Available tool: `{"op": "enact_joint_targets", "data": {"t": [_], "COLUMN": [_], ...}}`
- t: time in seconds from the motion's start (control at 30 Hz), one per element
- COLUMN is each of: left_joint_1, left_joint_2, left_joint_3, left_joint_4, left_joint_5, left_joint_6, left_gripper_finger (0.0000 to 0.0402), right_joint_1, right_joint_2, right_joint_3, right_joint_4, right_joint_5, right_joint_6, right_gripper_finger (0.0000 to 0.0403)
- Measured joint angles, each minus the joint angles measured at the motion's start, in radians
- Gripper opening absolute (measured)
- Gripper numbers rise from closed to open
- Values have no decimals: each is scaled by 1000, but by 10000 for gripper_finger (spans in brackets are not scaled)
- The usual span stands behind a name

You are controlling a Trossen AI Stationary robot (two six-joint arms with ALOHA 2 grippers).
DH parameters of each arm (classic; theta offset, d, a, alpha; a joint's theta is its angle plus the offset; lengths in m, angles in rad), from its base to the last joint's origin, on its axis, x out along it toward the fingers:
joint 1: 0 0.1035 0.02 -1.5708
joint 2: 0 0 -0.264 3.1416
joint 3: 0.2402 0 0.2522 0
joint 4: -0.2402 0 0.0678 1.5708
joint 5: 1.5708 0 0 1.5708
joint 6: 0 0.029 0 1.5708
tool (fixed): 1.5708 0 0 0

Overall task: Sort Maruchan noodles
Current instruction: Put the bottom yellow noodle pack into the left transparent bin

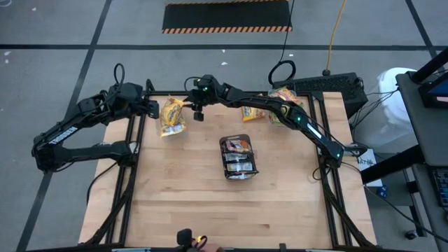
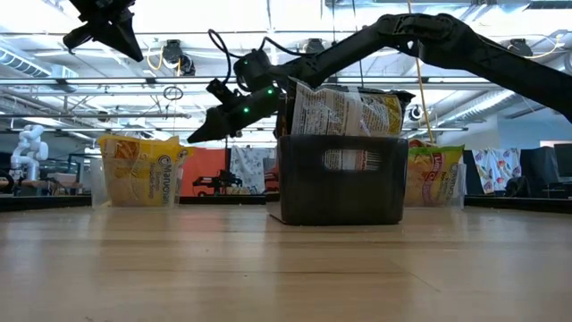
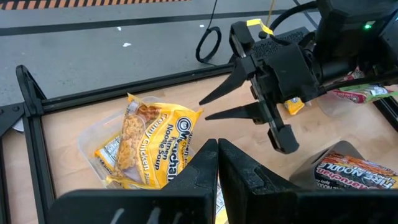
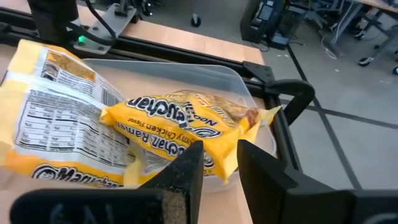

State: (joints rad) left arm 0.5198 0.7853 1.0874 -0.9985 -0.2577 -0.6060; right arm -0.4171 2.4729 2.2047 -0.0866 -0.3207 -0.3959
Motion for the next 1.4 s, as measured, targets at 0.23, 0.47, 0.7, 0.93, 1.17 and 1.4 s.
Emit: {"op": "enact_joint_targets", "data": {"t": [0.23,0.47,0.7,0.93,1.17,1.4], "left_joint_1": [0,0,0,0,0,0], "left_joint_2": [0,0,0,0,0,0], "left_joint_3": [0,0,0,0,0,0], "left_joint_4": [0,1,6,7,7,8], "left_joint_5": [0,0,3,7,25,58], "left_joint_6": [0,0,-1,-10,-13,-13], "left_gripper_finger": [17,17,17,17,17,17], "right_joint_1": [-1,-2,-3,-5,-5,-4], "right_joint_2": [0,15,23,63,73,73], "right_joint_3": [0,1,0,0,0,0], "right_joint_4": [-19,2,14,24,105,180], "right_joint_5": [0,-2,1,2,3,3], "right_joint_6": [-10,-13,-29,-50,-33,-10], "right_gripper_finger": [91,91,91,78,34,2]}}
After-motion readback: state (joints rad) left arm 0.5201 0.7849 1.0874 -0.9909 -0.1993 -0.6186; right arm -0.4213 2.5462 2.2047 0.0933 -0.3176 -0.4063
